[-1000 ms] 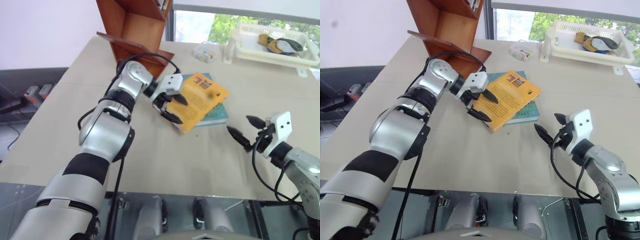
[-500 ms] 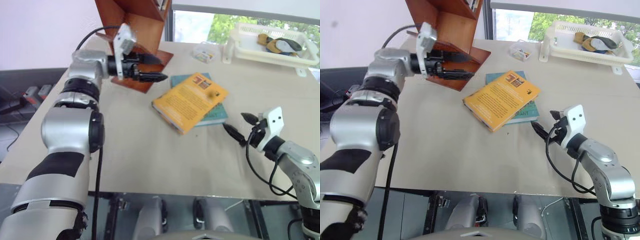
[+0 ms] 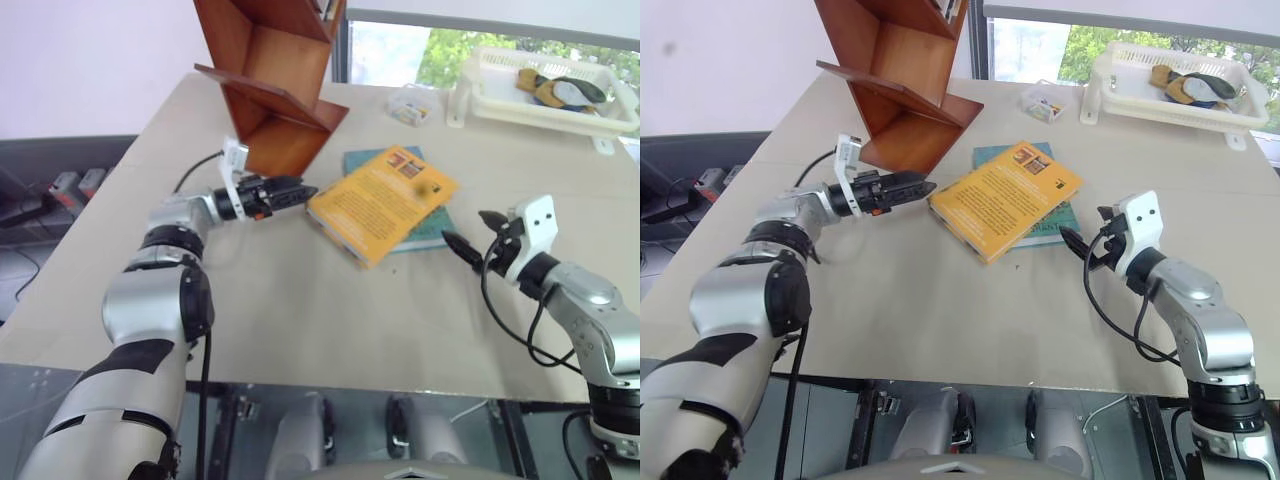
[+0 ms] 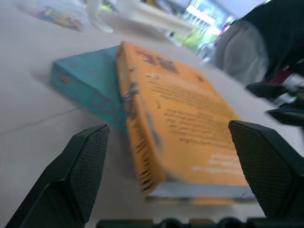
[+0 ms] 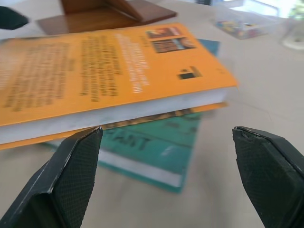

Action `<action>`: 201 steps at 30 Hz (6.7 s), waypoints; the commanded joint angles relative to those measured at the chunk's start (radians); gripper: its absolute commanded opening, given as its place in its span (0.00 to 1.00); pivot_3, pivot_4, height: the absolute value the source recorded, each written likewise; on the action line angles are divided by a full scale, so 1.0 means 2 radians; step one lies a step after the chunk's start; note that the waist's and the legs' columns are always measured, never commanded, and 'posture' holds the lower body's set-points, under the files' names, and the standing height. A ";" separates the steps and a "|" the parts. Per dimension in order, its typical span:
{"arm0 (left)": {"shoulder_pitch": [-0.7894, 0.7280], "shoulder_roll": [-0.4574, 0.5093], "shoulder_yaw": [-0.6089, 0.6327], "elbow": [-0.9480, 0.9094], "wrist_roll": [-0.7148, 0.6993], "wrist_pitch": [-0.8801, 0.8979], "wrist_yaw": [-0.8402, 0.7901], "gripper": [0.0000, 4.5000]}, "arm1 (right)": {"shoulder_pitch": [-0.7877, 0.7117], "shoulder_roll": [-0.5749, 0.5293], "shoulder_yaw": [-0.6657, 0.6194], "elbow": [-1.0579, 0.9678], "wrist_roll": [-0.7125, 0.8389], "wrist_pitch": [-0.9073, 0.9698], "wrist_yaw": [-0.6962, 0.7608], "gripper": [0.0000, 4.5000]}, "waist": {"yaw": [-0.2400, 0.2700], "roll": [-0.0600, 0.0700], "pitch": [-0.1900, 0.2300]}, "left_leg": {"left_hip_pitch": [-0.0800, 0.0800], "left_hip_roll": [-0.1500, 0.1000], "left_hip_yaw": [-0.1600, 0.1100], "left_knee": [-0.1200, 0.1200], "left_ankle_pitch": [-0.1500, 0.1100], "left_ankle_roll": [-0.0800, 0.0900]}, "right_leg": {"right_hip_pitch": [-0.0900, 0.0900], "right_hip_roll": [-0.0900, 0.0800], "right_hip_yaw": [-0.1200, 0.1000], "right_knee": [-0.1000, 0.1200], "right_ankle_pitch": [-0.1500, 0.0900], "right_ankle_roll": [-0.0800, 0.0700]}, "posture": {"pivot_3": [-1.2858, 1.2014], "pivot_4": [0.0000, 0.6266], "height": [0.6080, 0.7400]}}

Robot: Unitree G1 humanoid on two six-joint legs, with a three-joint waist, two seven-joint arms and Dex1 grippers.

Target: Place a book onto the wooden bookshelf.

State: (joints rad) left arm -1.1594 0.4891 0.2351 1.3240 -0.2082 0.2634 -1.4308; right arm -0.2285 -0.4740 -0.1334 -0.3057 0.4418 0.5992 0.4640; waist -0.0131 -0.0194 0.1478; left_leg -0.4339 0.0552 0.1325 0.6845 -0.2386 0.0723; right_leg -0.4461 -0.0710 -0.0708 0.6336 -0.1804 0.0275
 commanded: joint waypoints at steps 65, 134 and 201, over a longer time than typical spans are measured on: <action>0.408 0.199 0.030 -0.645 -0.116 -0.007 0.063 0.99 | -0.388 0.086 0.014 0.614 -0.070 -0.149 0.153 1.00 | -0.014 0.002 0.000 | 0.001 0.000 0.002 -0.004 0.000 -0.001 | -0.001 -0.001 0.001 -0.001 0.000 -0.002 | 0.52 0.24 0.79; 0.200 0.012 -0.040 -0.354 -0.224 0.328 0.216 0.99 | -0.180 -0.056 -0.019 0.111 0.016 -0.012 0.295 1.00 | -0.002 0.002 0.000 | 0.001 0.000 0.000 -0.006 0.002 -0.003 | 0.000 -0.001 -0.001 -0.002 0.000 -0.001 | 0.52 0.24 0.79; 0.057 0.017 -0.092 -0.482 -0.089 0.256 0.095 0.32 | 0.171 -0.159 -0.267 -0.111 0.264 -0.027 0.278 1.00 | 0.014 0.000 0.001 | 0.001 0.000 -0.002 -0.004 0.000 -0.001 | 0.001 0.000 -0.001 -0.003 -0.001 -0.002 | 0.52 0.24 0.79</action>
State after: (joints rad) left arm -1.0292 0.4969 0.0637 0.4263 -0.4323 0.8923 -1.2701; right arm 0.1318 -0.7964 -0.6093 -0.5450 0.9246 0.5705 1.0063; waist 0.0145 -0.0196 0.1494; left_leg -0.4322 0.0549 0.1283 0.6774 -0.2385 0.0719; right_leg -0.4440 -0.0715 -0.0732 0.6275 -0.1824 0.0230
